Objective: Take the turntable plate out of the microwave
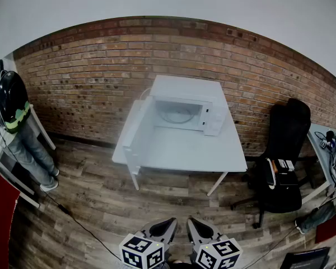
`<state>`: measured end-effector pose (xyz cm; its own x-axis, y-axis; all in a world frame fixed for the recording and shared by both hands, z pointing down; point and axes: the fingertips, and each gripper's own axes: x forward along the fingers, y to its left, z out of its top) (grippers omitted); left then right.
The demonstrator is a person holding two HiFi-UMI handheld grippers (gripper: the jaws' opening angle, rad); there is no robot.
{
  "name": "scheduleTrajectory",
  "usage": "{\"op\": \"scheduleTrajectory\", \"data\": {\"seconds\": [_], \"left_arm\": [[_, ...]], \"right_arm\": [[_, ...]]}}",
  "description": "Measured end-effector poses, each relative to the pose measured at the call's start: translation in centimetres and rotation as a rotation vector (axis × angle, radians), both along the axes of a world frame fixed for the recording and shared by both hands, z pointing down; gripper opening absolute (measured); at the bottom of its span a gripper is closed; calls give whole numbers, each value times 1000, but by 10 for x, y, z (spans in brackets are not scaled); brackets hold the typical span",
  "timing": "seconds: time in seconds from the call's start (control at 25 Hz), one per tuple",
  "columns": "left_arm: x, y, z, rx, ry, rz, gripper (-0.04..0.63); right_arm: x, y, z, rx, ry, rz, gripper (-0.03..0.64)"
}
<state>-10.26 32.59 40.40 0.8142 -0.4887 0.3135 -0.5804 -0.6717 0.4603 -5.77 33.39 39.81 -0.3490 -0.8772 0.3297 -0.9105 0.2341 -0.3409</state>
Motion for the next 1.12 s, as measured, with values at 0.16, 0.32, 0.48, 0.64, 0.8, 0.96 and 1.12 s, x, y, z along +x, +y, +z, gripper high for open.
{"op": "scheduleTrajectory", "data": {"seconds": [0.16, 0.32, 0.48, 0.64, 0.8, 0.96, 1.12], "left_arm": [[2, 1, 2, 6, -3, 0, 9], [3, 2, 2, 3, -8, 2, 9], [4, 2, 3, 3, -12, 3, 9], [7, 2, 3, 2, -12, -2, 9], [11, 1, 3, 1, -6, -17, 9], [18, 1, 3, 5, -8, -29, 9], [26, 4, 1, 5, -10, -45, 9]], "right_arm": [[2, 1, 2, 4, 4, -1, 18], [2, 2, 3, 1, 3, -2, 18], [2, 2, 3, -1, -3, -3, 18], [5, 3, 3, -1, -11, 0, 18], [9, 2, 2, 5, -11, -10, 18], [18, 2, 0, 18, -16, -4, 18], [31, 3, -1, 21, -24, -3, 19]]}}
